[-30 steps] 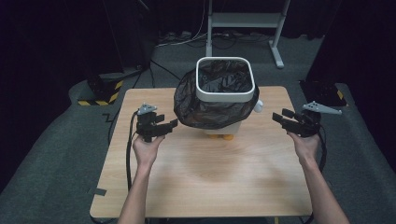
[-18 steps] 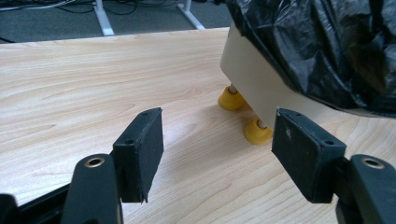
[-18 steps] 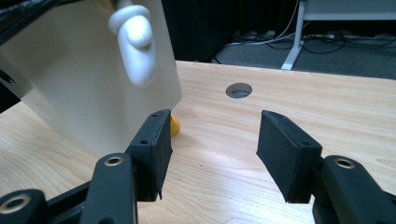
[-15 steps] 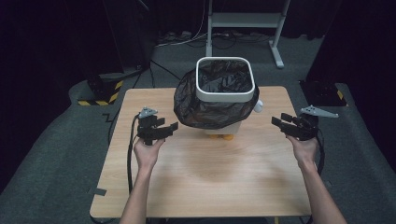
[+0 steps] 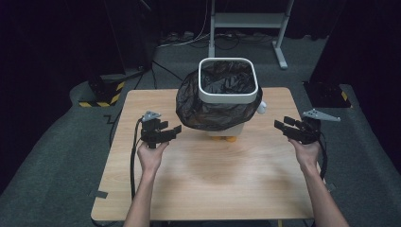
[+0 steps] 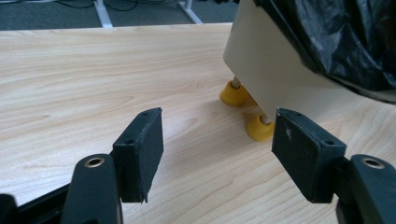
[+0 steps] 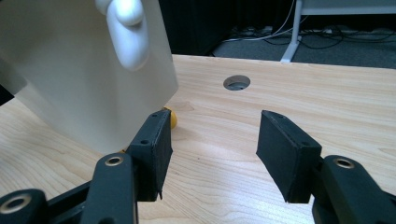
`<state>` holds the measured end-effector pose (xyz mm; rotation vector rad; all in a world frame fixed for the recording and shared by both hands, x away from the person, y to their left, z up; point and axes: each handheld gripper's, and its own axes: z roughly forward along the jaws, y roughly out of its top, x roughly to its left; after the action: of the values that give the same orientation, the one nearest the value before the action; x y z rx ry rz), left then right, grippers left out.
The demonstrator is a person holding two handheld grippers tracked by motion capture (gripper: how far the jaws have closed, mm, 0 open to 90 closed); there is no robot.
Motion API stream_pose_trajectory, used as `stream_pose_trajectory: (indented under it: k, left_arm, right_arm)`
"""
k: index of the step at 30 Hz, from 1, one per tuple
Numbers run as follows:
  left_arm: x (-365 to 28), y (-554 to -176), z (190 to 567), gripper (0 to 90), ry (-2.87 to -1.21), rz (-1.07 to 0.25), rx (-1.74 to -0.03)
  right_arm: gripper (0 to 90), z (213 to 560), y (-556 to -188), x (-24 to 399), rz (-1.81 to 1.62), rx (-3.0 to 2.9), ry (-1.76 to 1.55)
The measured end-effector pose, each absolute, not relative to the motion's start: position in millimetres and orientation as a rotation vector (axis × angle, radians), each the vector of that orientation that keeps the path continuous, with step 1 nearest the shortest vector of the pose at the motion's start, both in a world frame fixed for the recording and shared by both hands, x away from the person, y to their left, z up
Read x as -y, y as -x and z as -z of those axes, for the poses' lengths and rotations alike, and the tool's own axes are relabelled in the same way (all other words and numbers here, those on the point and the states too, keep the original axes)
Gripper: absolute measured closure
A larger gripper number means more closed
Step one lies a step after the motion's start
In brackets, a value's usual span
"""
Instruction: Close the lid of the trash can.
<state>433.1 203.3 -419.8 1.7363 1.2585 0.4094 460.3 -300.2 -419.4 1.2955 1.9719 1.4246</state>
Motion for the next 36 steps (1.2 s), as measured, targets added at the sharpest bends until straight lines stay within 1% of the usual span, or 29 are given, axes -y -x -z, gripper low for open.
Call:
stream_pose_trajectory:
  k: [18,25,36]
  left_arm:
    - [-203,-436,434,33.7,-1.748,-0.415,-1.294]
    - [-198,-437,437,33.4,-1.758,-0.450,-1.296]
    - [-201,-439,449,33.2,-1.765,-0.449,-1.325]
  right_arm:
    - [44.5,438,-463,302,-1.403,-1.972,-1.340]
    - [44.3,443,-463,302,-1.387,-1.973,-1.355]
    - [44.6,454,-466,298,-1.359,-1.990,-1.356]
